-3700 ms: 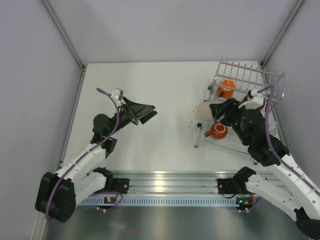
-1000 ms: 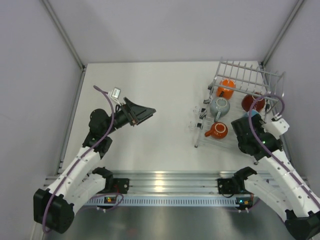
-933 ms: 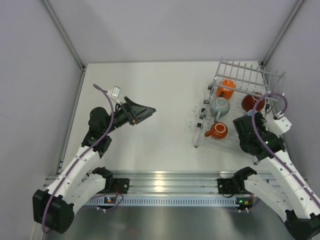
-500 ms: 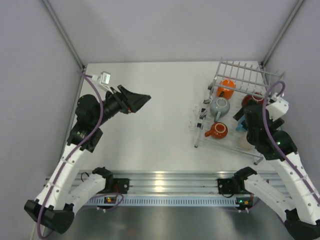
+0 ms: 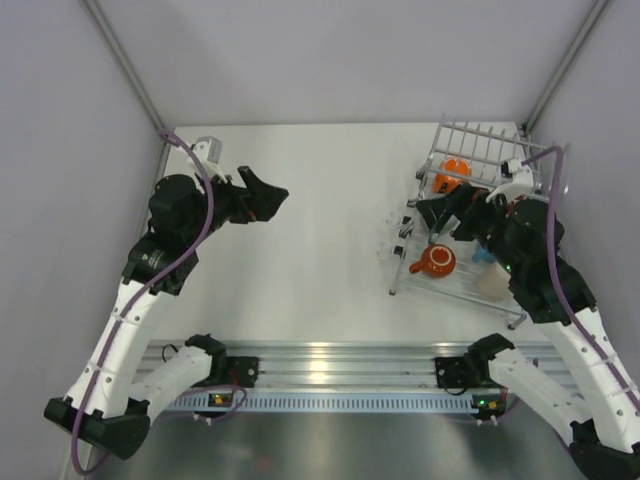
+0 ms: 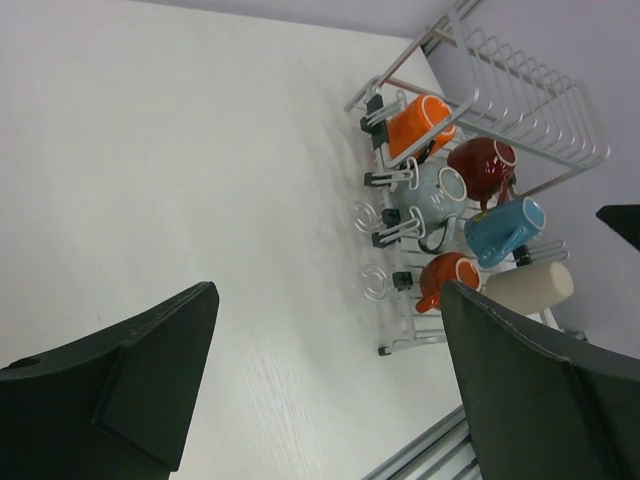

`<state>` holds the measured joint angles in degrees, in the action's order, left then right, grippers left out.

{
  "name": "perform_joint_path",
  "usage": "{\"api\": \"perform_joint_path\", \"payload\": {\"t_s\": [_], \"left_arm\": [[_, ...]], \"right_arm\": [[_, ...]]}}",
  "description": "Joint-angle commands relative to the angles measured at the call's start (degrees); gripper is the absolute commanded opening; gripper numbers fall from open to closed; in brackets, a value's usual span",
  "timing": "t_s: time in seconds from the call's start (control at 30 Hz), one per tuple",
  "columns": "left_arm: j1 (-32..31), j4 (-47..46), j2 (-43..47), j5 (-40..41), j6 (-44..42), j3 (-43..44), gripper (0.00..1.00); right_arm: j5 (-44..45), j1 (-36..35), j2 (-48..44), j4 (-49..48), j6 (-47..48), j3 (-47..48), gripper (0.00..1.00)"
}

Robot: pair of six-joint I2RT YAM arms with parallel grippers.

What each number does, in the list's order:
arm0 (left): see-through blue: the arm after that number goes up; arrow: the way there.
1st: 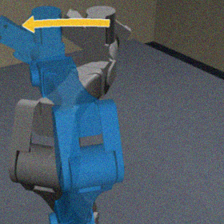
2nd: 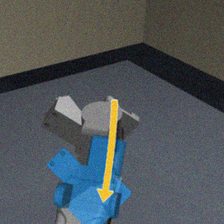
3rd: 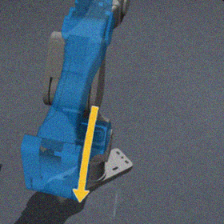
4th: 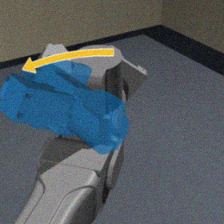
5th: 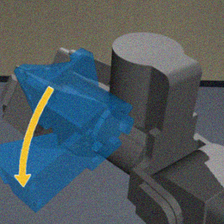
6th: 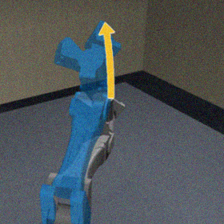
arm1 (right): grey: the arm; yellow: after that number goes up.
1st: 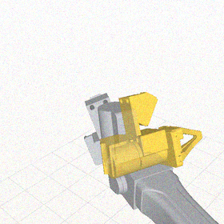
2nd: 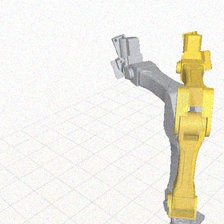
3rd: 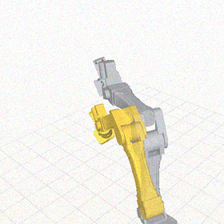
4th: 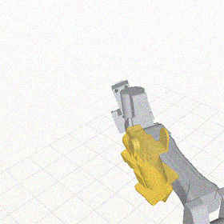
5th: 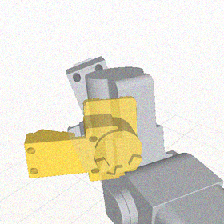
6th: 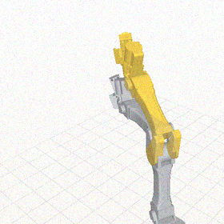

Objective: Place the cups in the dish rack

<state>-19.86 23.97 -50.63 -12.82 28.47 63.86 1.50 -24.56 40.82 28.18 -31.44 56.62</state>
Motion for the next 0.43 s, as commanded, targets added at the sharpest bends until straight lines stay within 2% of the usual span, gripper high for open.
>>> {"api": "perform_joint_path", "payload": {"t_s": [0.0, 0.2, 0.4], "left_arm": [[0.2, 2.8, -1.1, -2.5, -2.5, 1.9, 0.98], [0.3, 2.8, -0.6, -6.1, -3.2, 1.4, 0.98], [0.3, 2.8, 0.4, -7.6, -3.1, 0.7, 0.98]], "right_arm": [[-9.0, 0.7, -0.5, -8.1, 1.6, 0.8, 0.99], [-12.3, 0.7, -2.4, -12.4, 1.4, -1.2, 0.99], [-11.9, 0.7, -1.4, -11.7, 1.1, -1.6, 1.0]]}}
